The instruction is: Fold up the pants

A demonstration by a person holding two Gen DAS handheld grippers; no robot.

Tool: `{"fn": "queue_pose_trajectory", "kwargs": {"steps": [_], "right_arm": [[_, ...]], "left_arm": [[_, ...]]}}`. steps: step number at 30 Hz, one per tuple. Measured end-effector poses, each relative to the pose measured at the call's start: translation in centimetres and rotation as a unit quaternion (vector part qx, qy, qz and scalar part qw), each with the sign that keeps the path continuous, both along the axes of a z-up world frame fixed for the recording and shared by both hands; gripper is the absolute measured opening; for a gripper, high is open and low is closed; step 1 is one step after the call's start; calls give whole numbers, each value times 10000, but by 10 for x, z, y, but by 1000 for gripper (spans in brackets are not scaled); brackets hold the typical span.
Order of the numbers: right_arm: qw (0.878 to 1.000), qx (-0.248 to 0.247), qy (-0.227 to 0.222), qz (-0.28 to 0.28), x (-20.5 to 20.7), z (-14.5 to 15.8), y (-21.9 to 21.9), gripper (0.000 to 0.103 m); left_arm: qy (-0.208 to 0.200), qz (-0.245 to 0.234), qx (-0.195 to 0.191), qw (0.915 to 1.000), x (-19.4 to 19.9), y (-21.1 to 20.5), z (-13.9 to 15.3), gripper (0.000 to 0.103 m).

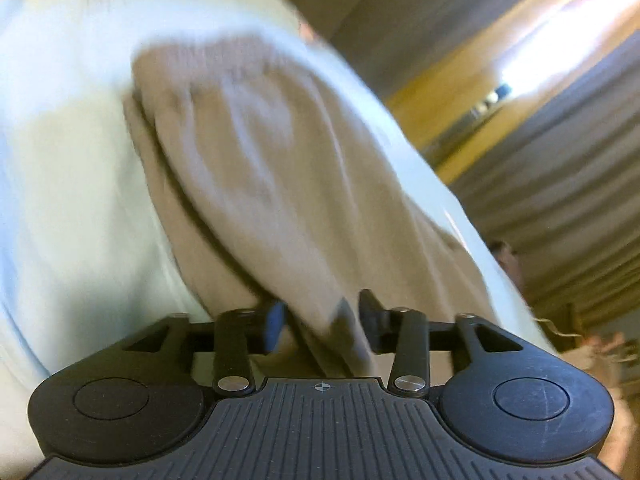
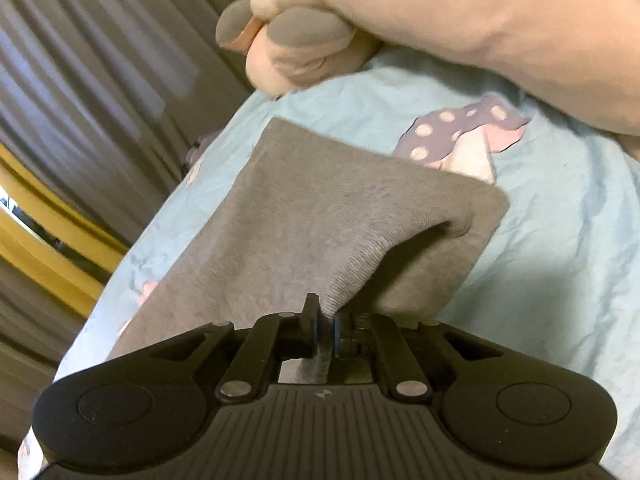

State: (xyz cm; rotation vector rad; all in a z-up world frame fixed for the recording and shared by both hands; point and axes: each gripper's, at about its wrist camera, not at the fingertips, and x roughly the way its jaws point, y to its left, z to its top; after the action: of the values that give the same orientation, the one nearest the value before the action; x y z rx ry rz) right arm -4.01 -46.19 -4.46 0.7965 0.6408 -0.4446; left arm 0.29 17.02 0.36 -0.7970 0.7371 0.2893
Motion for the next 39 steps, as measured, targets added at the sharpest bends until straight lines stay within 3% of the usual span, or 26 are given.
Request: {"fn": "queue_pose_trajectory", "kwargs": {"steps": [5, 6, 7, 10, 14, 17, 18, 19, 21, 23, 25, 27, 28, 30, 34, 36, 39], "right_arm": [[9996, 235, 141, -52, 15, -11, -2, 17], [9996, 242, 127, -118, 17, -11, -2, 15], [9996, 183, 136, -144, 19, -10, -2, 5], [9995, -299, 133, 54, 29, 12, 2, 5], [9900, -1136, -784, 301, 18, 59, 16, 5], [9851, -1555, -624, 391, 14, 52, 14, 6], [9862, -1598, -287, 319, 16, 40, 10, 12], [9876, -1549, 108, 234, 18, 26, 3, 26], [9868, -1307, 943, -131, 16, 3, -13, 34], [9873, -1316, 716, -535, -8, 3, -23, 39], [9805, -1537, 826, -903, -25, 9, -28, 60], [9712, -1837, 922, -1208, -37, 21, -30, 61], [9717, -1884, 766, -1201, -42, 28, -31, 61], [9772, -1857, 348, -970, -45, 42, -24, 65], [9822, -1879, -1, -6, -21, 54, 12, 68], [9774, -1976, 14, 751, 6, 54, 46, 68], [9616, -2095, 43, 1775, 43, 44, 104, 67]], "left_arm": [[10, 266, -110, 9996, -1, 16, -4, 53], [62, 319, -120, 9994, -8, 20, -8, 52], [137, 400, -155, 9990, -9, 20, -14, 52], [138, 491, -185, 9985, -17, 23, -15, 52], [139, 512, -117, 9985, -16, 24, -18, 52], [187, 537, -186, 9982, -19, 23, -20, 54], [191, 555, -208, 9981, -18, 23, -21, 54], [201, 566, -222, 9980, -19, 25, -21, 54], [227, 579, -189, 9979, -20, 24, -19, 54], [198, 561, -36, 9982, -25, 22, -13, 55], [231, 634, 227, 9975, -31, 17, -7, 56], [192, 729, 514, 9958, -35, 10, 0, 60], [127, 729, 679, 9950, -35, 5, 6, 66], [44, 567, 874, 9945, -31, -7, 13, 70], [7, -236, 1402, 9898, -6, -47, 20, 73], [61, -604, 1592, 9854, 9, -69, 18, 73], [50, -987, 1550, 9830, 29, -94, 11, 73]]}}
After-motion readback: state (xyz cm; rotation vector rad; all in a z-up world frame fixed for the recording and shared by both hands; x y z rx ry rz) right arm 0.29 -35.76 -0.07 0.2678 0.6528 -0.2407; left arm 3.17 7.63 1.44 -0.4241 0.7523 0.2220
